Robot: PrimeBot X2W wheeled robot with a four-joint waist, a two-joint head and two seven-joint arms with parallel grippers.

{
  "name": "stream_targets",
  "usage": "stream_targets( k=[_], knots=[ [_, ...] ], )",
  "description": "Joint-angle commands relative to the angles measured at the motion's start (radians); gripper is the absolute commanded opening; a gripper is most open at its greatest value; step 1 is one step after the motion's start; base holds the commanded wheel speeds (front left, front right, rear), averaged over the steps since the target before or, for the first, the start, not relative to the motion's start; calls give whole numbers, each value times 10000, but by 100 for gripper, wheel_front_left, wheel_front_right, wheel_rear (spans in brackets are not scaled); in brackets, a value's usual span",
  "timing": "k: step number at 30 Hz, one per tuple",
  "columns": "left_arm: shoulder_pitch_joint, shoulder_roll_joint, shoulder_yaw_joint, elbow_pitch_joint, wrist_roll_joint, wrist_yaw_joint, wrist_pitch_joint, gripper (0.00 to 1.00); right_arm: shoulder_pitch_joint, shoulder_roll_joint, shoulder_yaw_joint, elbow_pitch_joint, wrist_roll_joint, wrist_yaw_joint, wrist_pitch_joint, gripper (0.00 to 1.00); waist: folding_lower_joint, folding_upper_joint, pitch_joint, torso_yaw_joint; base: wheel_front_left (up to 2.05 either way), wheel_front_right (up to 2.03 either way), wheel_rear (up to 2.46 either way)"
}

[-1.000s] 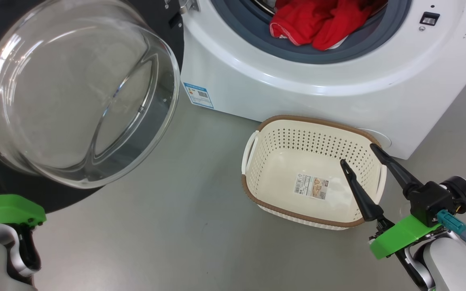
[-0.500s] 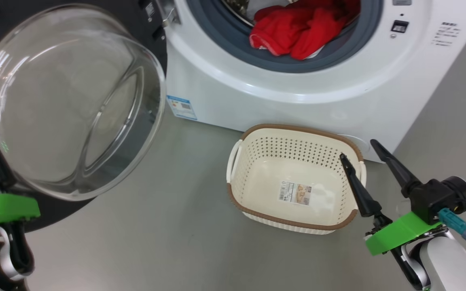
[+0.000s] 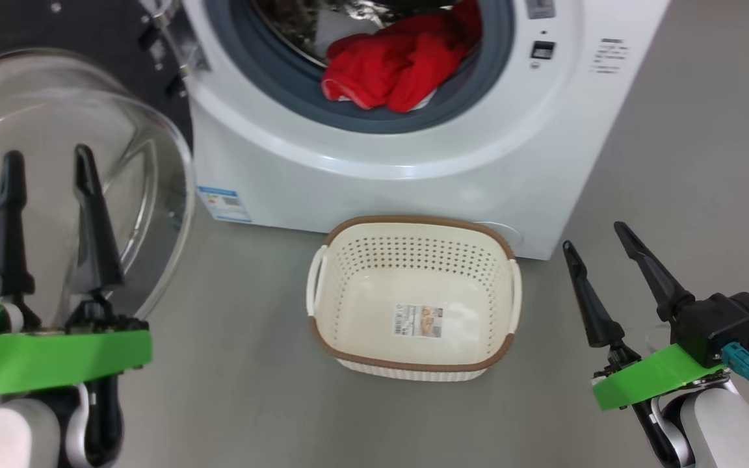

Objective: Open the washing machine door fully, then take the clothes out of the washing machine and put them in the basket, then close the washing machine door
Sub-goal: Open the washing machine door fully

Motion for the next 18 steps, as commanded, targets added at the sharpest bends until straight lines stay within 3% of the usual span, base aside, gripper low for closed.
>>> stream_targets(
  k=[1, 9, 18],
  knots=[
    [101, 278, 271, -259, 70, -9, 34, 100, -12, 9, 156, -315, -172, 60, -65, 100, 0, 0, -154, -499, 0, 0, 0],
    [869, 6, -514, -223, -33, -453, -40, 100, 170, 250, -315, -729, -476, 60, -65, 100, 0, 0, -354, -1505, 0, 0, 0],
    [1779, 45, -578, 468, -111, -800, -546, 100, 531, 408, -673, -1058, -486, 60, -65, 100, 0, 0, -528, -2433, 0, 0, 0]
  ],
)
